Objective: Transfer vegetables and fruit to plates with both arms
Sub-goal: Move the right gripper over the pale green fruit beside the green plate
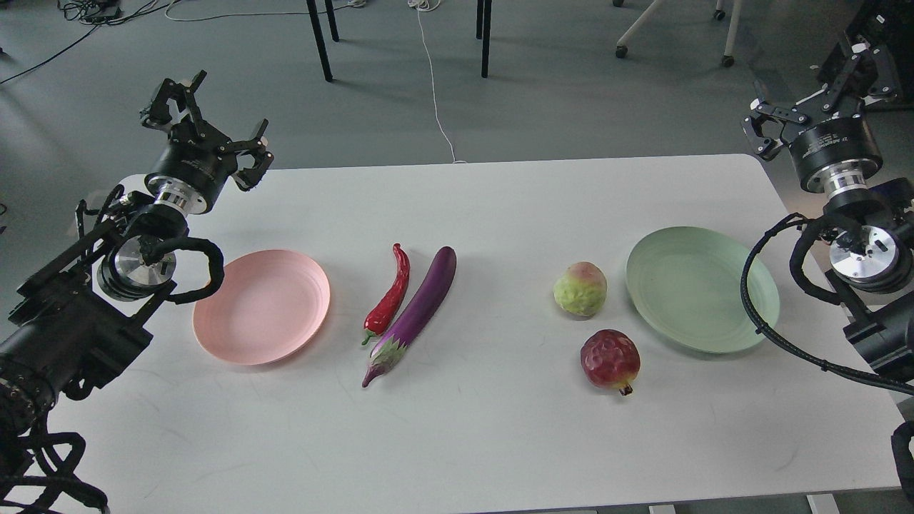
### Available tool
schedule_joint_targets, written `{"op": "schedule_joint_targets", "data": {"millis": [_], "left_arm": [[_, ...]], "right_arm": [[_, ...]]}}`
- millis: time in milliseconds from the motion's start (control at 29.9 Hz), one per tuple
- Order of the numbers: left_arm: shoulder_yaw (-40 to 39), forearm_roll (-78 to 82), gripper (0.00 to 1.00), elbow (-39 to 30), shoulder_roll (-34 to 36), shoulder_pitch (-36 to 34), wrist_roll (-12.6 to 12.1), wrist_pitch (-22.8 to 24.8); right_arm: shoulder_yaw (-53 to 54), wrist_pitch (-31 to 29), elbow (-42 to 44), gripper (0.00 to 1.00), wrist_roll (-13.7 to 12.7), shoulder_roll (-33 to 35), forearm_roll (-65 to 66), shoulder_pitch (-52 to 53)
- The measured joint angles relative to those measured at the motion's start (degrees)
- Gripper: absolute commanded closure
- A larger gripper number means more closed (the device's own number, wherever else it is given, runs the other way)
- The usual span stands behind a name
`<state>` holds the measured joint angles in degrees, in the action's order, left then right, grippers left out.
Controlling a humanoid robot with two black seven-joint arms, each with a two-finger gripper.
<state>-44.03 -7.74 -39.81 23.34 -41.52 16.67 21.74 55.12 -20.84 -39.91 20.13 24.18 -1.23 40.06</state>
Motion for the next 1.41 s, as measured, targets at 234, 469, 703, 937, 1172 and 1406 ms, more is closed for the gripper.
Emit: {"op": "schedule_joint_targets", "data": {"millis": [234,469,703,937,1172,1406], "left_arm": [[-0.9,-0.3,0.02,-0.1,2.6,-0.1,0.1,3.5],[-0.7,-0.3,0.02,-0.1,3.0,0.4,0.1,2.5],[0.4,0.4,0.02,0.0,3.2,1.0,0.1,2.4],[0.0,0.2,0.02,0.0,3.1,1.1,0.1,2.3],[-0.4,-0.1,0.02,0.0,3.9,1.0,0.1,2.5],[-0.4,-0.1,0.02,-0.2,5.4,1.0,0.1,2.8]], "right_arm": [[-0.2,0.6,-1.4,0.01,0.2,-1.3,0.0,-0.2],[-9.3,0.1,-1.8,0.01,0.2,1.7,1.4,6.7],[-38.1,-0.8,-0.5,0.01,1.0,-0.2,3.3,25.5],[-59.5,-0.8,1.2,0.01,2.0,-7.1,7.3,38.5],[-73.1,-0.8,-2.4,0.01,2.0,-8.1,21.1,44.4],[-83.9,-0.7,-5.4,0.03,2.3,-10.0,36.4,47.4]]}}
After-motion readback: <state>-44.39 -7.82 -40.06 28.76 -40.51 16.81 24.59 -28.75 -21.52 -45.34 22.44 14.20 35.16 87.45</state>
